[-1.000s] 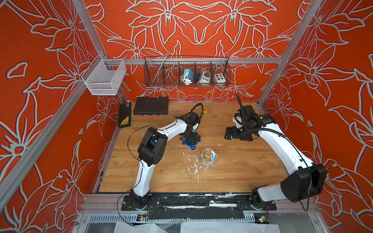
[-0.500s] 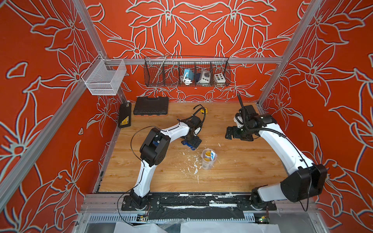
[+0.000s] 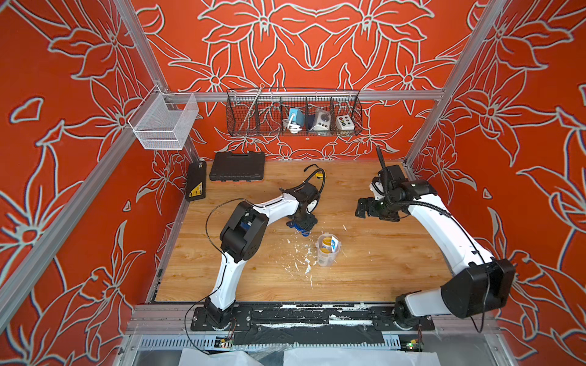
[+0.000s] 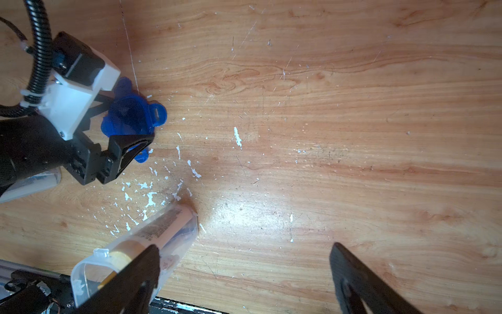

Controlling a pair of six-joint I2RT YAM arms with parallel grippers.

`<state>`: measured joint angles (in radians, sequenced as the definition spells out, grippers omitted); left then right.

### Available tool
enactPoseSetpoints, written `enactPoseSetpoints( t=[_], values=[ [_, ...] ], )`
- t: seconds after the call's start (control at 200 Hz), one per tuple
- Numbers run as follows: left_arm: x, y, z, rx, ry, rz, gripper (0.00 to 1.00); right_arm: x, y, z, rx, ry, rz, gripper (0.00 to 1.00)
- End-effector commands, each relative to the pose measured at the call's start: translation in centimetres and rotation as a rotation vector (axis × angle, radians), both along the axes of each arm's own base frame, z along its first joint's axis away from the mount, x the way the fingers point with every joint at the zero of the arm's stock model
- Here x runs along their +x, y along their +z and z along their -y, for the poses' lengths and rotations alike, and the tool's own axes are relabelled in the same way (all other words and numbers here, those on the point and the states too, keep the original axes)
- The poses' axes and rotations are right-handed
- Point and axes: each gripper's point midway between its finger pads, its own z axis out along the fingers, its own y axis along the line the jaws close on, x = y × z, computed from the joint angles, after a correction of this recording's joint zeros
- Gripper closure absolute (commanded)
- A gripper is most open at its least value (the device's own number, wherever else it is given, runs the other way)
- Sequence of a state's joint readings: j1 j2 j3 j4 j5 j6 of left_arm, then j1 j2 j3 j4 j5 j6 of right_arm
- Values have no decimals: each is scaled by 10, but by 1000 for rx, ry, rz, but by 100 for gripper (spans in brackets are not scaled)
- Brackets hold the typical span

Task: Pack away toiletry kits
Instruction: Pick up the lid from the center of the board.

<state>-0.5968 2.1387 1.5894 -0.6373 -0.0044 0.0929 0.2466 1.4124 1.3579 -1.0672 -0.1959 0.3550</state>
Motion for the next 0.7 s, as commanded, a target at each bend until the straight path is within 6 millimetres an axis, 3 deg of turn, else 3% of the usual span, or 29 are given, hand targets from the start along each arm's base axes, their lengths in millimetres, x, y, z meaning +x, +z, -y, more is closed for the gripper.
enactPoseSetpoints(
  t=[0.0,0.08,0.28,0.48,0.696],
  values=[
    [-16,-11,-20,102,5,-46,33,-3,3,7,-8,-28,11,2],
    [-9,10,-23,112,33,-8,33,-3,4,8,-7,-30,16,2],
    [0,84,-23,69,104,74,33,-9,3,10,-7,-30,12,2],
    [-19,137,-28,42,117,125,33,-20,0,17,-16,-45,2,2],
    [-46,205,-15,-154,104,195,33,-28,1,24,-17,-65,4,2]
  ],
)
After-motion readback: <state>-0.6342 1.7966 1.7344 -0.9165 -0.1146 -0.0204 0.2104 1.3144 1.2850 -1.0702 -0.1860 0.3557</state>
